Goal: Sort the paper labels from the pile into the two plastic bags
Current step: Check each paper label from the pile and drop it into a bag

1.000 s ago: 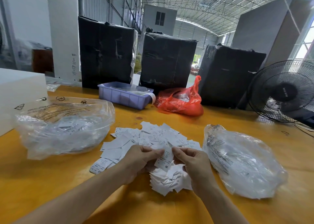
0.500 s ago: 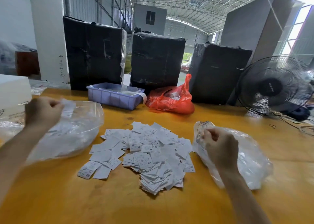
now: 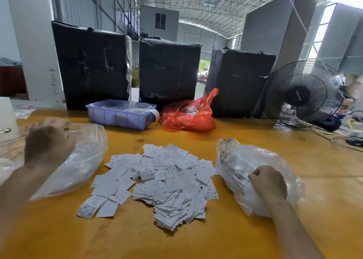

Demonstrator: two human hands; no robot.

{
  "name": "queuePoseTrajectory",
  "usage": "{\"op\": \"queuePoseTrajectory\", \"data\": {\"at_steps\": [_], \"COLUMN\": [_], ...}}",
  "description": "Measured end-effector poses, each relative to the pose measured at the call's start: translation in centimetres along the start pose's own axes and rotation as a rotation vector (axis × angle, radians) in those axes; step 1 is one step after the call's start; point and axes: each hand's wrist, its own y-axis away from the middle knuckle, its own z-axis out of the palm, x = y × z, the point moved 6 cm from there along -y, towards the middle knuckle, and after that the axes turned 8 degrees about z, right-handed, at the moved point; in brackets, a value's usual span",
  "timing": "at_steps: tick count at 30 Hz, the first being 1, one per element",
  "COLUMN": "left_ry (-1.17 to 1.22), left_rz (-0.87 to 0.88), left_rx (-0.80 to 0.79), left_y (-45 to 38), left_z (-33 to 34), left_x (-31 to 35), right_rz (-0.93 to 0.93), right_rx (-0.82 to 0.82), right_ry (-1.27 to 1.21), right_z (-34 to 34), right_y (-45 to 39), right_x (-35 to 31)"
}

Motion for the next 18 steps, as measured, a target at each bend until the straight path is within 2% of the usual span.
{"op": "queuePoseTrajectory", "data": {"at_steps": [2, 4, 8, 14, 16, 18], "left_ry": [0.070, 0.113, 0.279, 0.405, 0.448, 0.515], "left_rz": [0.089, 0.232, 0.370, 0.535, 0.542, 0.528], "left_rx": [0.083, 0.126, 0.055, -0.070, -0.100, -0.144], "left_y": [0.8, 1.5, 2.7, 5.0, 5.5, 6.2], "left_z": [-1.6, -2.1, -2.3, -1.5, -0.9, -0.1], "left_x": [3.6, 6.1, 9.9, 13.9, 14.6, 15.3], "right_rz": [0.034, 0.072, 0.039, -0.030, -0.098, -0.235], "right_rx": [0.042, -0.005, -0.021, -0.043, 0.062, 0.218], "right_ry": [0.046, 0.152, 0.178, 0.015, -0.106, -0.345], "right_z": [0.0, 0.4, 0.2, -0.4, -1.3, -2.9], "right_y": [0.0, 0.1, -0.9, -1.6, -0.5, 1.6], "right_x": [0.2, 0.3, -0.4, -1.0, -1.6, -3.2]}}
